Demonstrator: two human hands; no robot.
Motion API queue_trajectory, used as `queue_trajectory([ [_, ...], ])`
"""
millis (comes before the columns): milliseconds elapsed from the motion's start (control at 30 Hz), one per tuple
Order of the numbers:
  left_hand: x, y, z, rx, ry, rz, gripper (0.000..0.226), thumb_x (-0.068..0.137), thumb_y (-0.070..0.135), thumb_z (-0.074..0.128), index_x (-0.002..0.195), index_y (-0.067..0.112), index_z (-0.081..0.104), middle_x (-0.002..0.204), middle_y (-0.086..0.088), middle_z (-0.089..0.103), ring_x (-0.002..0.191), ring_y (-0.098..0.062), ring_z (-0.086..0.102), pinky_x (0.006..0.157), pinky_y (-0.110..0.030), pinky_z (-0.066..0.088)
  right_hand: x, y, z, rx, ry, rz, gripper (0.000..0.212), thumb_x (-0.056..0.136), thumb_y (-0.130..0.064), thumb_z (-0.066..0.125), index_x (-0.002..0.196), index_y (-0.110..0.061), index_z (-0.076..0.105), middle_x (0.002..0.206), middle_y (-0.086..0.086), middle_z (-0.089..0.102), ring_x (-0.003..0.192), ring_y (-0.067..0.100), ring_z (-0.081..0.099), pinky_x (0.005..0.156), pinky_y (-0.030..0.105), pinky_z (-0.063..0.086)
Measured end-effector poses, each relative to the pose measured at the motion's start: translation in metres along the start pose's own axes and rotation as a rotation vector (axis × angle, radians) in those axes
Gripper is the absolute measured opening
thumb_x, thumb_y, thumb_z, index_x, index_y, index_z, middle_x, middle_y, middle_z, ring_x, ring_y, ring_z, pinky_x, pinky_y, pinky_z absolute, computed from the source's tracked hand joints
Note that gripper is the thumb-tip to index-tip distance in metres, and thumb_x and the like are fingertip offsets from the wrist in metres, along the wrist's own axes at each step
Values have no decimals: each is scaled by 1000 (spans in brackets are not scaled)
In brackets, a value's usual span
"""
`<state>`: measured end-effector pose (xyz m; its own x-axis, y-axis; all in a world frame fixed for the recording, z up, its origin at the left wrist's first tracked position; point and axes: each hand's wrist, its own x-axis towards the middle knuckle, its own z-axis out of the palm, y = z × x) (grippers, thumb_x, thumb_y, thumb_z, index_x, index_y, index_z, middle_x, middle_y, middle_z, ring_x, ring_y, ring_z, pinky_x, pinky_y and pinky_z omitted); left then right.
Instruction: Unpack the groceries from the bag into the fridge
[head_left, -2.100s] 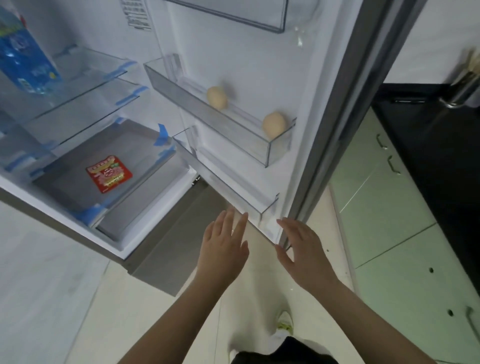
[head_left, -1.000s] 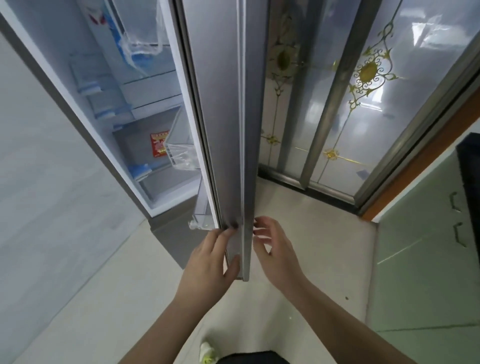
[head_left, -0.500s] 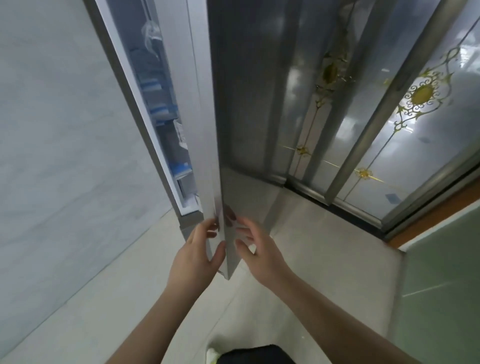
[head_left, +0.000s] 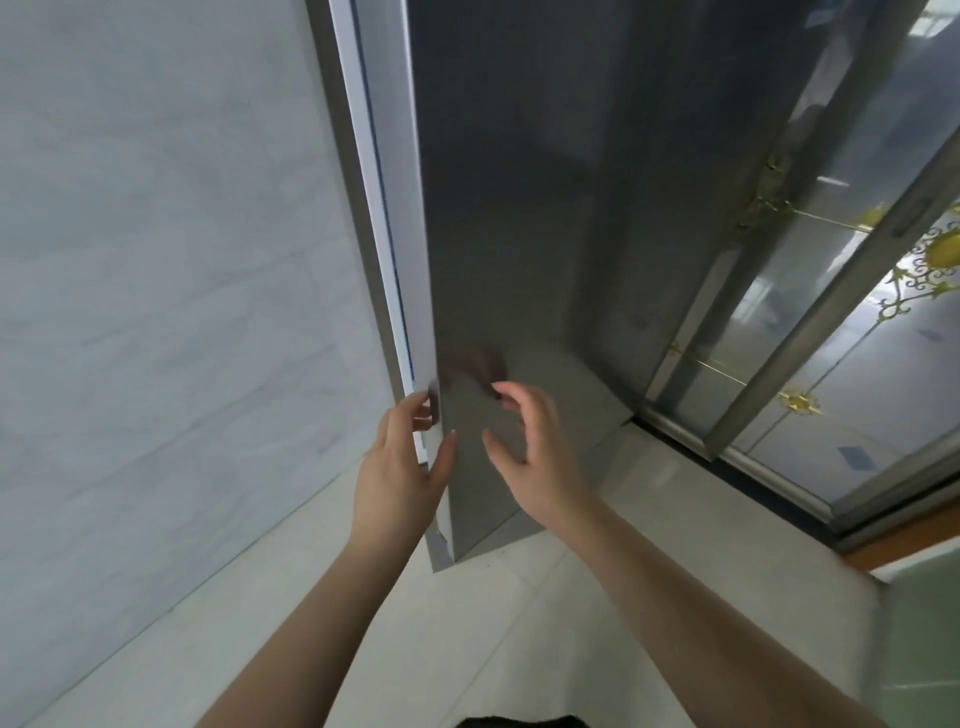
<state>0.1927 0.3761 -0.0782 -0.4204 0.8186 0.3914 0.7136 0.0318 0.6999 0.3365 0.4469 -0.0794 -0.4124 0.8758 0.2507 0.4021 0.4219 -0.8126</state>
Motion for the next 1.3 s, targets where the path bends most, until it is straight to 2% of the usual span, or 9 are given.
queue_trajectory([
  [133,19,-3,5,8,78,-59,35,86,29,71,113,16,54,99,5,62,84,-3,56,69,-25,47,11,10,-3,-18,-22,-61,44,90,-29,60,130,-31,42,128,-9,41,115,3,48,90,18,45],
  [300,24,-7,14,46,163,-56,37,86,25,71,115,15,51,102,2,61,88,-5,54,76,-35,52,28,24,-10,-76,-46,-167,40,90,-29,59,128,-27,46,128,-9,38,110,1,47,85,7,41],
  [400,28,-11,22,258,415,221,47,87,12,72,127,9,46,119,-10,55,110,-23,54,93,-40,47,44,30,-16,-137,-9,-276,44,89,-24,60,132,-21,49,135,-1,39,116,6,47,92,7,38],
  [500,37,-12,31,561,527,432,49,87,9,68,131,14,47,133,-11,50,122,-34,51,99,-45,42,63,39,-23,-368,43,-401,55,90,-25,56,143,-20,40,148,5,34,132,20,40,104,29,38],
  [633,45,-11,44,844,319,396,62,85,15,62,144,16,44,151,-7,41,140,-28,35,111,-48,33,84,49,-28,-556,28,-493,63,88,-21,56,147,-16,34,156,9,25,144,25,22,112,45,28],
  [833,60,-16,56,938,160,205,75,85,23,60,152,16,27,160,-6,22,147,-28,21,116,-50,24,113,63,-26,-633,-73,-485,71,86,-21,57,150,-19,27,160,7,16,146,26,16,116,46,20],
  [1033,85,-22,55,797,-92,92,82,85,25,63,154,22,20,160,-5,22,137,-29,40,108,-43,39,138,70,-23,-652,-179,-438,72,83,-24,63,147,-18,32,159,7,17,143,29,24,113,45,25],
  [1167,87,-17,52,800,-122,102,76,86,30,62,152,22,26,158,-7,28,132,-27,45,107,-40,40,138,67,-22,-619,-179,-463,65,86,-27,60,145,-16,36,158,9,22,141,29,29,110,45,30],
  [1300,77,-12,48,922,-62,39,70,86,36,62,149,22,34,151,-8,42,136,-28,42,113,-53,28,135,61,-18,-573,-162,-500,63,87,-29,58,145,-15,37,153,10,33,139,29,33,111,45,30],
])
